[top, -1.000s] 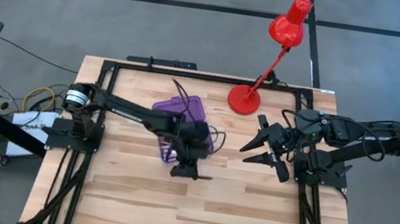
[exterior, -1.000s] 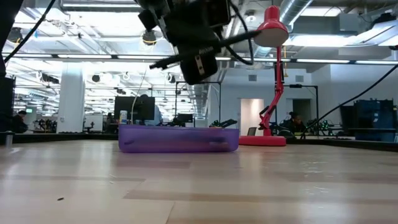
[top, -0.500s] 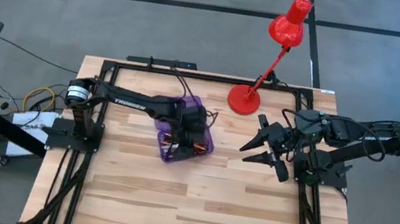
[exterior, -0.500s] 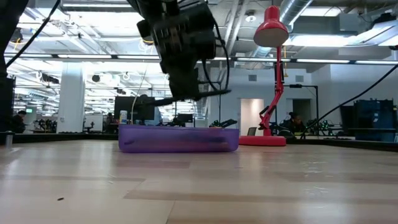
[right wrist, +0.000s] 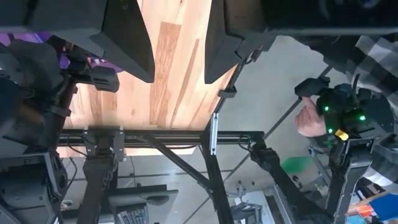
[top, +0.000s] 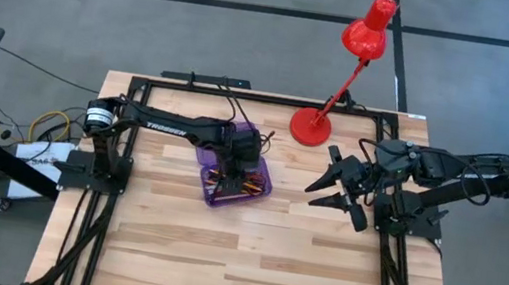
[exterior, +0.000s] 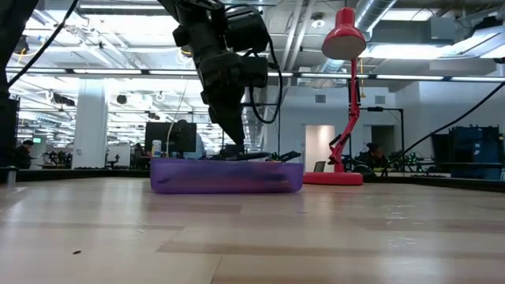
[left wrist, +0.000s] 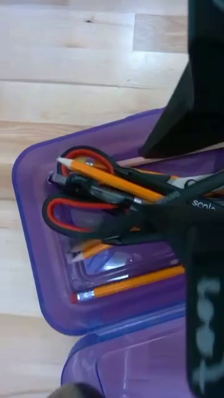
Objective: Pick & place school supplies into a supply box
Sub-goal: Put the black pen into the purple supply box
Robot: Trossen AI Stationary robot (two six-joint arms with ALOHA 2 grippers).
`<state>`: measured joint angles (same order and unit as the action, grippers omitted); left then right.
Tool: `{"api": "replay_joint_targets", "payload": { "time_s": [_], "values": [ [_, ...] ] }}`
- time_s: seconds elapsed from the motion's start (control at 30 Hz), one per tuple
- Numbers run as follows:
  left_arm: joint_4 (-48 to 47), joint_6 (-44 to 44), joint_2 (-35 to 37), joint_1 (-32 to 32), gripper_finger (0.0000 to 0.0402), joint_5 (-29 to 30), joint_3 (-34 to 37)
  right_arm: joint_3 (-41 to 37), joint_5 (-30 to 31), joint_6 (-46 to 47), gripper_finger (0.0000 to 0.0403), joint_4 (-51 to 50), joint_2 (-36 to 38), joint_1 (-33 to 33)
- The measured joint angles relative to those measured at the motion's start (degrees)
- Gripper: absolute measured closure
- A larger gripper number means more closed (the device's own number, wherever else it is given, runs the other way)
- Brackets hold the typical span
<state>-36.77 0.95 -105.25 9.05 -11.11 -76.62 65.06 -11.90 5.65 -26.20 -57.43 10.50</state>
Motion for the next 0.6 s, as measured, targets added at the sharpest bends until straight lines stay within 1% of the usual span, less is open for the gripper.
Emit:
{"api": "replay_joint_targets", "payload": {
  "time_s": [0.17, 0.27, 0.47, 0.6],
  "values": [
    [-0.01, 0.00, 0.00, -0.05, 0.0228, 0.38, -0.04, 0.00, 0.00, 0.42, 0.0269, -0.02, 0.00, 0.00],
    [-1.32, -0.44, 0.24, -0.32, 0.0203, -0.48, -0.55, 0.00, 0.02, 0.43, 0.0269, -0.09, 0.00, 0.00],
    [-5.03, -0.63, 2.99, -4.82, 0.0193, -0.52, -3.12, 0.00, 0.49, 0.18, 0.0269, -0.28, -0.14, -0.02],
    [-4.99, -2.74, 6.84, -9.66, 0.0192, 1.70, -3.30, -0.02, 1.51, -1.03, 0.0269, -0.54, -1.36, -0.09]
  ]
}}
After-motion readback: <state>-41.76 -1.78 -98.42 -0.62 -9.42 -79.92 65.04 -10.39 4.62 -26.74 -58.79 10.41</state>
